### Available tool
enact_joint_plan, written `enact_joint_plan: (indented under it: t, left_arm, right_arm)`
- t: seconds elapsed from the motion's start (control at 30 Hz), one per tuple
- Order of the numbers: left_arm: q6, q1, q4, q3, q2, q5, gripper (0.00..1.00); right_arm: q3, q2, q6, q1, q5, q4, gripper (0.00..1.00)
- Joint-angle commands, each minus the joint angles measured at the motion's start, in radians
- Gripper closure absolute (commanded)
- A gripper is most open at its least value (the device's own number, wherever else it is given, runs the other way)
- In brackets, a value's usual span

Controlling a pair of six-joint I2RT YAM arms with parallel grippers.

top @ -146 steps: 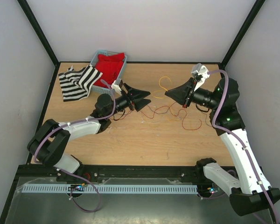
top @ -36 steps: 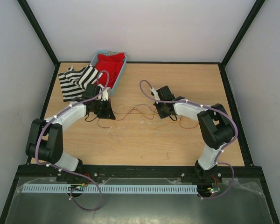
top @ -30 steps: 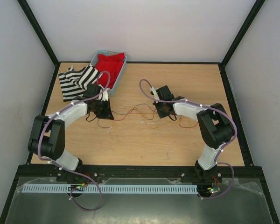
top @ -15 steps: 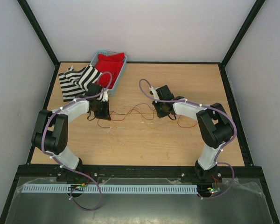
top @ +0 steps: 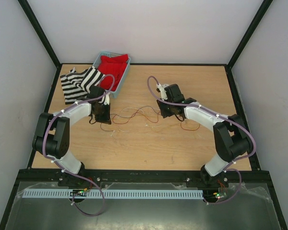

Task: Zip-tie the wires
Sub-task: Straighten the cable at the center of the board.

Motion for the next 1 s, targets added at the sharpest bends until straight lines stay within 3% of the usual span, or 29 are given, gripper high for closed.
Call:
enact_joint_plan:
  t: [0.0, 0.2, 0.67, 0.83, 0.97]
  left_arm:
    - [0.025, 0.005, -0.023, 0.004, -0.023, -0.026, 1.00]
    - [0.029, 0.005, -0.023, 0.004, -0.009, -0.036, 0.98]
    - [0.021, 0.028, -0.036, 0.006, -0.097, -0.133, 0.43]
    - [0.001, 0.058, -0.037, 0.039, -0.153, -0.140, 0.30]
    - [-0.005, 0.061, -0.035, 0.074, -0.204, -0.130, 0.27]
  right_arm:
    - [-0.008, -0.062, -0.017, 0.000, 0.019, -0.032, 0.42]
    - [0.033, -0.111, -0.002, -0.002, 0.014, -0.044, 0.36]
    - [0.281, 0.179, -0.041, 0.000, -0.017, -0.040, 0.41]
    - [0.306, 0.244, -0.033, 0.000, -0.014, -0.045, 0.41]
    - [0.314, 0.280, -0.021, -0.001, 0.018, -0.051, 0.42]
